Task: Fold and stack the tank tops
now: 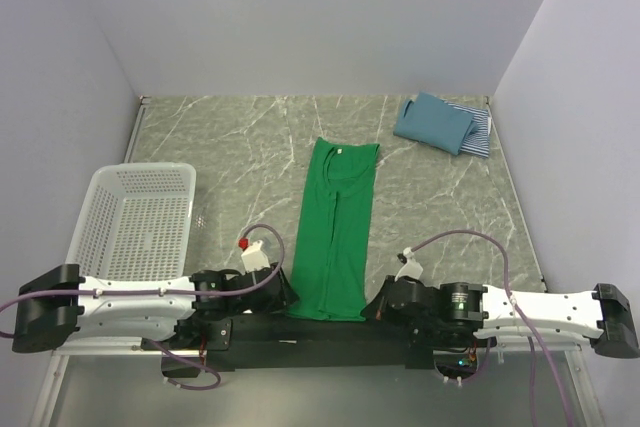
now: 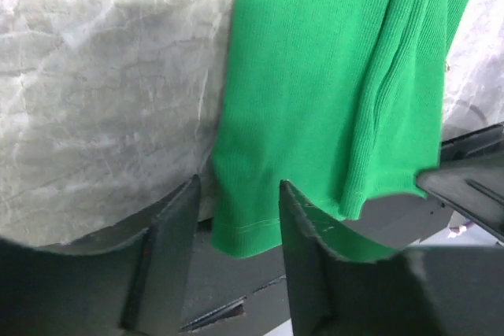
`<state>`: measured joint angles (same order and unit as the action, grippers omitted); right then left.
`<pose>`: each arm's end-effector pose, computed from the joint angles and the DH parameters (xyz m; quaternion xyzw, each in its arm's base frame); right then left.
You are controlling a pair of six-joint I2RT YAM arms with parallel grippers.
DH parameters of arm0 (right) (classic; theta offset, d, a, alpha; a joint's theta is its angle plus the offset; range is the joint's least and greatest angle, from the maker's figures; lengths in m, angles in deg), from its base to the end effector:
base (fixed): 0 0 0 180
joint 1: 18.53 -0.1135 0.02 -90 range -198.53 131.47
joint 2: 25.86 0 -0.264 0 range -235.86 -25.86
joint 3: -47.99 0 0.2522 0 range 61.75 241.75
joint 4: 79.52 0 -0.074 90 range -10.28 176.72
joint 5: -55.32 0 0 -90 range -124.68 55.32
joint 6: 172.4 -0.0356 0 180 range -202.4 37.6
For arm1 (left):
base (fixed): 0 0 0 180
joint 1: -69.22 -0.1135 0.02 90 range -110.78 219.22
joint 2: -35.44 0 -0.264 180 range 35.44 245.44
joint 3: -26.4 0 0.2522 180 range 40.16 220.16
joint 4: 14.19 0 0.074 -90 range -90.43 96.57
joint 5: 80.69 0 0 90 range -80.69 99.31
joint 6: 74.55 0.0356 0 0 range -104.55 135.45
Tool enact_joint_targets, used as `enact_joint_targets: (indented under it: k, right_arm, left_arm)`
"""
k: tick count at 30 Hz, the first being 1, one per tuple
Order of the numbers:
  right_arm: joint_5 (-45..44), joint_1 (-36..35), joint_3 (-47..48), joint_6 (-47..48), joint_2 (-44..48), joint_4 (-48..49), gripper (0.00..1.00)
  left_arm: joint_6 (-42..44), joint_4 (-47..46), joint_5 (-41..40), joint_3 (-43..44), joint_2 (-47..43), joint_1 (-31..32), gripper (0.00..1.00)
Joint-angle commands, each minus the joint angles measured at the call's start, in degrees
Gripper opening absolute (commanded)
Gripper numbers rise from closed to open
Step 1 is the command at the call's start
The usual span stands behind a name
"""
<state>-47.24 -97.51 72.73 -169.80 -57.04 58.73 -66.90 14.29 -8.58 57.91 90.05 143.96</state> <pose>0.0300 0.1136 0.1408 0.1071 0.9232 0.3401 0.1435 0.0543 -0.1574 0.1453 -0.1130 0.9274 -0.2894 0.2085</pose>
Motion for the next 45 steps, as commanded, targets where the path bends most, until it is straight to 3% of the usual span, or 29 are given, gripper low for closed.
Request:
enact_joint_targets:
  k: [1, 3, 7, 17, 26, 27, 28, 29, 30, 41, 45]
  right_arm:
    - [-0.63, -0.3, -0.61, -0.94, -1.42, -1.99, 0.0]
    - [-0.45, -0.3, -0.53, -0.67, -2.74, -1.46, 0.0]
    - [-0.89, -0.3, 0.18, 0.12, -4.94, -0.93, 0.0]
    - [-1.59, -0.3, 0.36, 0.3, -4.59, -1.54, 0.0]
    - [-3.17, -0.21, 1.67, 0.47, -1.25, -5.14, 0.0]
    - [-3.26, -0.3, 2.37, 0.73, -1.25, -5.76, 0.0]
    - [-3.52, -0.3, 2.81, 1.26, -1.34, -6.02, 0.0]
    - [-3.79, -0.3, 3.25, 1.7, -1.51, -6.11, 0.0]
    - [-3.96, -0.3, 4.39, 2.05, -1.86, -6.64, 0.0]
    - [-10.03, -0.21, 12.3, 5.04, -2.66, -10.68, 0.0]
    - [-12.93, 0.14, 15.46, 6.7, -3.53, -11.82, 0.0]
  left_arm:
    - [-0.09, 2.23, 0.75, 1.14, -1.16, 0.76, 0.52]
    - [-1.4, 3.82, 1.01, 0.44, -3.35, 0.76, 0.54]
    - [-2.47, 5.06, 2.15, -1.76, -6.0, 0.67, 0.49]
    - [-2.47, -3.38, 5.67, -5.1, -2.5, 1.46, 0.43]
    - [-3.35, -4.26, 6.46, -5.02, 0.59, 2.34, 0.23]
    - [-3.17, -4.35, 6.38, -4.75, 0.59, 2.51, 0.2]
    - [-2.82, -3.74, 6.29, -3.88, 0.67, 2.6, 0.08]
    - [-2.47, -3.13, 5.59, -3.35, 0.67, 2.78, 0.02]
    - [-2.29, -2.16, 5.24, -2.65, 0.59, 3.3, 0.01]
    - [0.08, 5.58, -2.14, 6.41, -3.8, 3.66, 0.0]
    - [3.06, 4.97, -3.47, 8.78, -3.28, 0.16, 0.0]
